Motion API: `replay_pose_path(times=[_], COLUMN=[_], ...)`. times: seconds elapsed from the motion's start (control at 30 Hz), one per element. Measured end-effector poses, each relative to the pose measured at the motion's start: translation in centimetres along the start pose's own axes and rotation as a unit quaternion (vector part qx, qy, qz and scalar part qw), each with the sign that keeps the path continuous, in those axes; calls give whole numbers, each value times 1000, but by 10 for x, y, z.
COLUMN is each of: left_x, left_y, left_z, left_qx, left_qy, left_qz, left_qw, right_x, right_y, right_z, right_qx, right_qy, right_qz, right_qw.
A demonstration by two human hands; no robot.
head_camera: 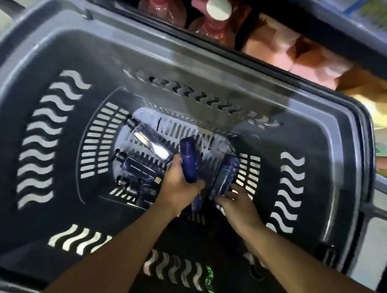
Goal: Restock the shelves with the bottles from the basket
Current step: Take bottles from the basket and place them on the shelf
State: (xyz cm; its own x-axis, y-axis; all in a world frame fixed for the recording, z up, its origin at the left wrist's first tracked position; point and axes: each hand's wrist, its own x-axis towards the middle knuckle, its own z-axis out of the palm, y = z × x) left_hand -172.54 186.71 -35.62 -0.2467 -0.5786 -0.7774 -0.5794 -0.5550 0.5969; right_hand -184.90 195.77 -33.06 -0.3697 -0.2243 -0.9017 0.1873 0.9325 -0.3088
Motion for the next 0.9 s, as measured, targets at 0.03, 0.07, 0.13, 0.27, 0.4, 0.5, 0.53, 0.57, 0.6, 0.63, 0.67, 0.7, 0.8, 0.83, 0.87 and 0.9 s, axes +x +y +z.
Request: replay_pose_path(times=[0.03,0.07,0.13,0.27,0.4,0.5,0.53,0.57,0.6,0.63,0.67,0.7,0.8,0.83,0.87,0.9], left_x=[-7,-13,-24,-36,-36,-35,-34,-33,-31,-30,-30,-31,-31,-32,-31,-32], left_y=[6,10,17,20,15,12,9,10,7,5,3,2,1,1,1,3], left_z=[-9,-17,-33,-55,-60,-60,-60,-61,-61,-62,-63,-63,-67,-68,-68,-69], left_qx=[-36,-60,-73,-90,-116,-121,-119,-115,-110,-104,-102,-103,-105,-109,-114,-116], left_qy=[1,1,-1,-11,-19,-16,-16,-14,-10,-5,-3,2,8,9,11,14], left_qz=[-12,-24,-46,-67,-99,-108,-109,-112,-115,-119,-122,-123,-118,-116,-116,-115], left_qw=[999,998,996,994,988,987,987,987,987,987,987,987,987,987,987,987], right_x=[0,3,16,78,65,74,76,78,81,85,87,90,97,99,97,96], right_y=[-3,-3,2,44,15,16,15,15,15,15,15,14,16,17,17,19], right_z=[1,3,10,27,36,44,46,47,48,49,49,49,51,50,49,47], right_qx=[-18,-26,-23,2,-45,-79,-91,-105,-117,-130,-141,-150,-176,-181,-174,-156], right_qy=[0,-4,2,53,113,178,187,190,192,198,201,203,194,191,187,181], right_qz=[3,18,33,24,24,18,16,18,22,27,32,29,11,5,-6,-19], right_qw=[1000,999,999,998,992,981,978,976,974,971,969,967,965,965,967,971])
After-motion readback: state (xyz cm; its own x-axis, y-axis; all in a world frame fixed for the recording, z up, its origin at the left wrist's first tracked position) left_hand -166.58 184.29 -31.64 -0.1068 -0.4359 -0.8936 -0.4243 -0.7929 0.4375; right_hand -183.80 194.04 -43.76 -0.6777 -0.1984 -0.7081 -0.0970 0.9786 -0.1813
